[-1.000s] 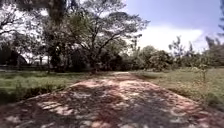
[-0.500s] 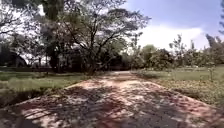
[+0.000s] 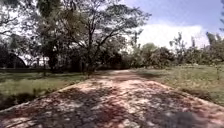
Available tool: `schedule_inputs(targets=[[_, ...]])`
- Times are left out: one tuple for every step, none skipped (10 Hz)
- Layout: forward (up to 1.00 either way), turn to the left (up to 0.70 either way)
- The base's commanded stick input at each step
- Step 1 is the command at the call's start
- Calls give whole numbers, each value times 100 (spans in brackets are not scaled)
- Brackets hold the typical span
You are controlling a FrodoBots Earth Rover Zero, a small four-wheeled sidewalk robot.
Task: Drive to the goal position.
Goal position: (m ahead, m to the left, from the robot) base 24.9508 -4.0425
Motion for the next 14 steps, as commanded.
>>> schedule_inputs(targets=[[70,0],[70,0],[70,0],[70,0],[70,0],[70,0],[70,0],[70,0],[70,0],[70,0],[70,0],[70,0],[70,0],[70,0]])
